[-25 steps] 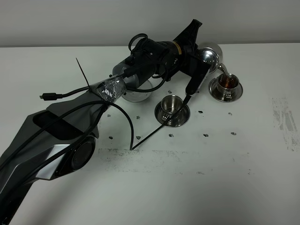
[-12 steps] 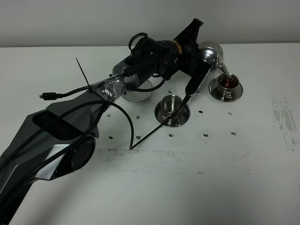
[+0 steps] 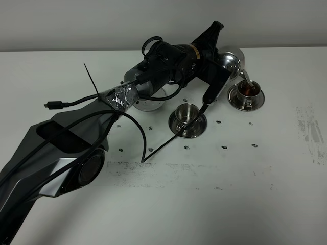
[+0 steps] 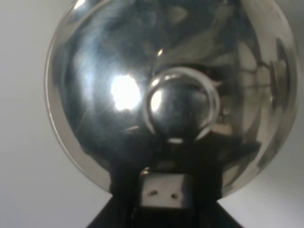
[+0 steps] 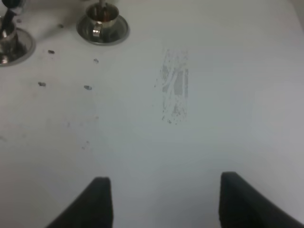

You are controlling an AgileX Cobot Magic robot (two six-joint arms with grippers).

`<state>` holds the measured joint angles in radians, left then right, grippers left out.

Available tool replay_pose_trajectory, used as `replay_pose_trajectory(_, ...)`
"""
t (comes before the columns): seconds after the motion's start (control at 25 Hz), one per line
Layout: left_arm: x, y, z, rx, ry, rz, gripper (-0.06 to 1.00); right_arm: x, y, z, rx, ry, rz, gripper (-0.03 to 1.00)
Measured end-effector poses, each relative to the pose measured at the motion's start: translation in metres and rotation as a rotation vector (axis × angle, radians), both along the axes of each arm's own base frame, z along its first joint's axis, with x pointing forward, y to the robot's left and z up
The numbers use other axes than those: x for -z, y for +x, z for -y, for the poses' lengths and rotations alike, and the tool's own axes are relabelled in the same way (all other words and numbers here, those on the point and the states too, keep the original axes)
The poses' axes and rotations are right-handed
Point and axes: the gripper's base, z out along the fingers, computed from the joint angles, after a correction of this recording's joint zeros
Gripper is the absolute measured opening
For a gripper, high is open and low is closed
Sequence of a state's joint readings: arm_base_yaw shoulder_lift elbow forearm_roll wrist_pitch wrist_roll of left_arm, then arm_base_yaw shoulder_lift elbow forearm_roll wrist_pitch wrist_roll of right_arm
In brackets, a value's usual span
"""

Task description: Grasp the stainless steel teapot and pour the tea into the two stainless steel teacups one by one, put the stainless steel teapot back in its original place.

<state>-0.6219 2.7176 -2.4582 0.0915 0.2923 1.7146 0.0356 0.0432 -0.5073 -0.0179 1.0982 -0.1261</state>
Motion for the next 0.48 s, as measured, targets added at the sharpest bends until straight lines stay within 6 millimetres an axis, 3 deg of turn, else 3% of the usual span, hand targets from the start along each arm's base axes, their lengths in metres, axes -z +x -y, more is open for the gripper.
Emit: replay_pose_trajectory(0.48, -0.0020, 0.0000, 0.0000, 0.000, -0.002, 0.004, 0.19, 0.0000, 0.0000, 0.0000, 0.000, 0.000, 0.000, 0.50)
